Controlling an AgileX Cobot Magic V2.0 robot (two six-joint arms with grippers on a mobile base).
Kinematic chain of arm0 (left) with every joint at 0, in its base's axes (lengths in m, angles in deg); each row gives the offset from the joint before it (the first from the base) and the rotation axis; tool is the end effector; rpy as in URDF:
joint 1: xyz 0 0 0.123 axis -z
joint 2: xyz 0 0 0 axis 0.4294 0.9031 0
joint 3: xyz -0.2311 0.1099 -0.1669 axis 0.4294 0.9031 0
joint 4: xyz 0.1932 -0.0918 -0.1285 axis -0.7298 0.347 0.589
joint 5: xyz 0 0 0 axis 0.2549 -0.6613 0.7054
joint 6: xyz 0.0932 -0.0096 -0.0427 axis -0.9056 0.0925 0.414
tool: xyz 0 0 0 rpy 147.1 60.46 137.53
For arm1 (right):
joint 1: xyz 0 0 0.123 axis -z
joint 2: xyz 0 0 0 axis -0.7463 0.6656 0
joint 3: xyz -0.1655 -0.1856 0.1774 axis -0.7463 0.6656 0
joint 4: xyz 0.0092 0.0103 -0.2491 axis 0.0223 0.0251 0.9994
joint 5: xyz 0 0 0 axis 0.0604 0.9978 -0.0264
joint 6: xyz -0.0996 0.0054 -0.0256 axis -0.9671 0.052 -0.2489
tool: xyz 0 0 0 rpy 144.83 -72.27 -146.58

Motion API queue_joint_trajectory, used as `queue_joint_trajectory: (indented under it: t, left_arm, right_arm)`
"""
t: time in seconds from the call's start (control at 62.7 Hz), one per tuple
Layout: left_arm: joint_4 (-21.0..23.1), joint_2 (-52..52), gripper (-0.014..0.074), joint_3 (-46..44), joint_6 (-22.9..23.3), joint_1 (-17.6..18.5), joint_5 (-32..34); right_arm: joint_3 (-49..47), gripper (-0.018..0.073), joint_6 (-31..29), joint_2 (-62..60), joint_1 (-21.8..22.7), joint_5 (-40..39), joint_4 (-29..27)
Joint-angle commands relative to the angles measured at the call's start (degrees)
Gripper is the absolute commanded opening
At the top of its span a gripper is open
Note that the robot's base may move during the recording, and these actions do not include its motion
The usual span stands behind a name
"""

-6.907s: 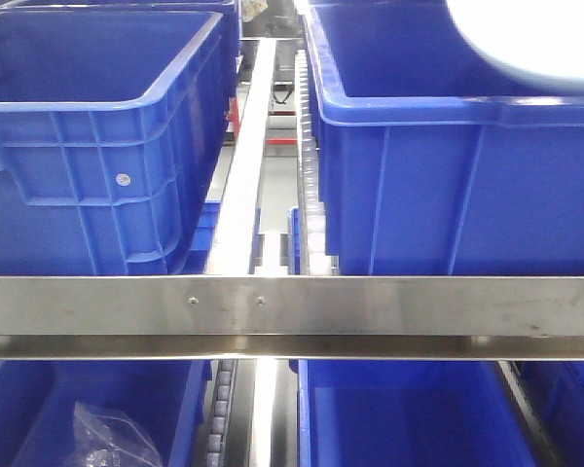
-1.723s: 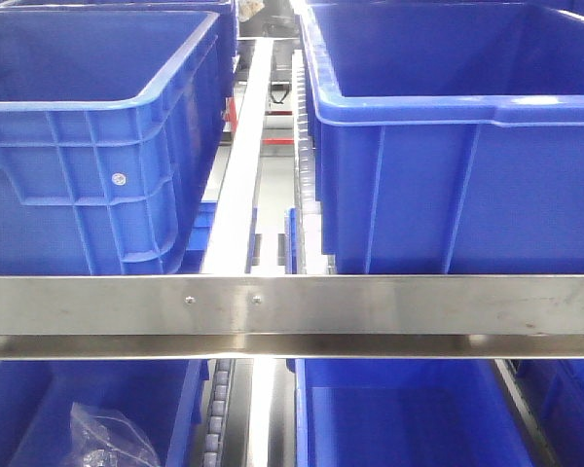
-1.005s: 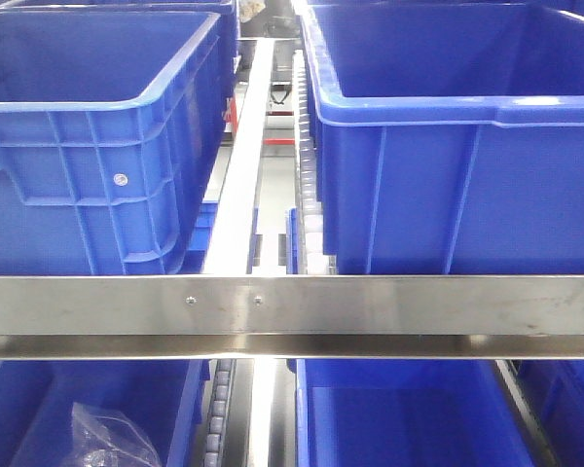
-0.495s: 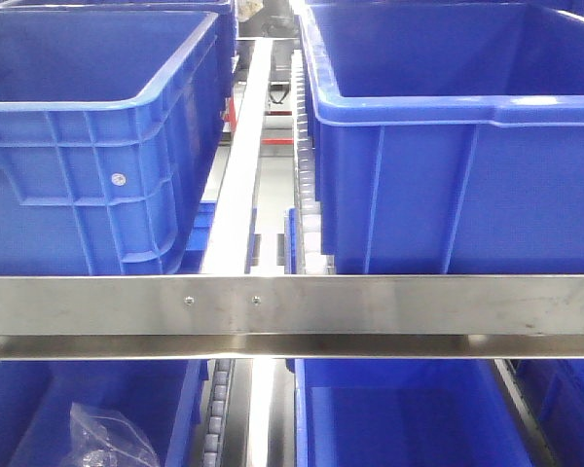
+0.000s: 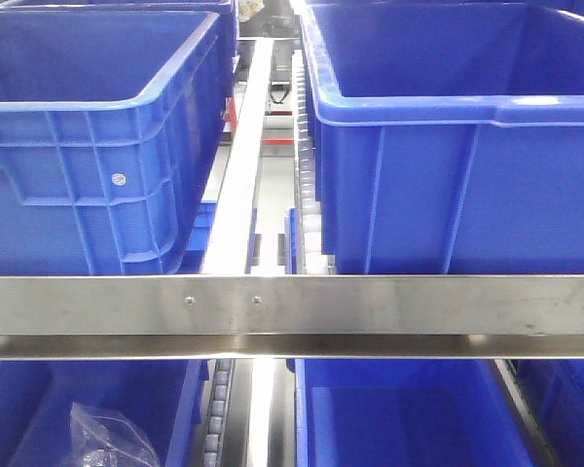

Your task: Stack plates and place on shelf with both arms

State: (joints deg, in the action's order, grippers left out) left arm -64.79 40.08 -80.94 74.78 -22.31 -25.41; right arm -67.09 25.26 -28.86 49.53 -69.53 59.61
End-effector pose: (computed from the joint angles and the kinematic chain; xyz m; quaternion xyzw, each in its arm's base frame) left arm 0.0455 -0.0018 0.2024 -0.0007 0.7080 -0.0349 0.7053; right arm 0.0458 -0.0022 0.1964 0.0456 0.7105 0.0214 0.7019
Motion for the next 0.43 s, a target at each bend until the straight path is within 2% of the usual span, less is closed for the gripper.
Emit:
queue_joint_trajectory:
  t: [0.0, 0.415]
  left_arm:
    - [0.38, -1.02, 0.0082, 0.12, 0.47, -0.17, 4.95]
    - [0.38, -1.02, 0.0082, 0.12, 0.47, -0.17, 4.95]
  right_arm:
    - [0.09, 0.0055, 0.04, -1.09, 0.06, -4.86, 0.09]
    - [0.09, 0.0055, 0.04, -1.09, 0.06, -4.86, 0.09]
